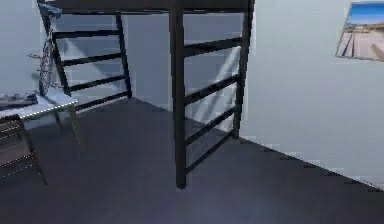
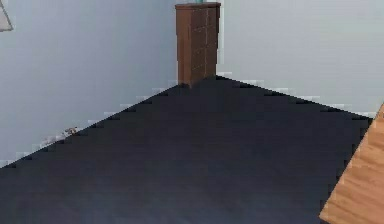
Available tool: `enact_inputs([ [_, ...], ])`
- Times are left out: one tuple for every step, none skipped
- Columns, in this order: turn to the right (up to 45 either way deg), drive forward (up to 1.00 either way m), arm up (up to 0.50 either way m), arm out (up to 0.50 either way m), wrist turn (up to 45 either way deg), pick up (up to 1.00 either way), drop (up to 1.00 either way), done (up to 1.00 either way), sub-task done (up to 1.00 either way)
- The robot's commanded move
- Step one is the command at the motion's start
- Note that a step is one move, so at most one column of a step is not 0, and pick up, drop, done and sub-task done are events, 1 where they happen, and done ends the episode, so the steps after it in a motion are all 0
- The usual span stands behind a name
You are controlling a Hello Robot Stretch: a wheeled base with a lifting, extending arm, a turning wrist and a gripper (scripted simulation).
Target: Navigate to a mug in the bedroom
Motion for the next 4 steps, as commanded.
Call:
enact_inputs([
  [0.0, 0.35, 0.0, 0.0, 0.0, 0.0, 0.0, 0.0, 0.0],
  [-45.0, 0.0, 0.0, 0.0, 0.0, 0.0, 0.0, 0.0, 0.0],
  [-15.0, 0.0, 0.0, 0.0, 0.0, 0.0, 0.0, 0.0, 0.0],
  [0.0, 1.0, 0.0, 0.0, 0.0, 0.0, 0.0, 0.0, 0.0],
])
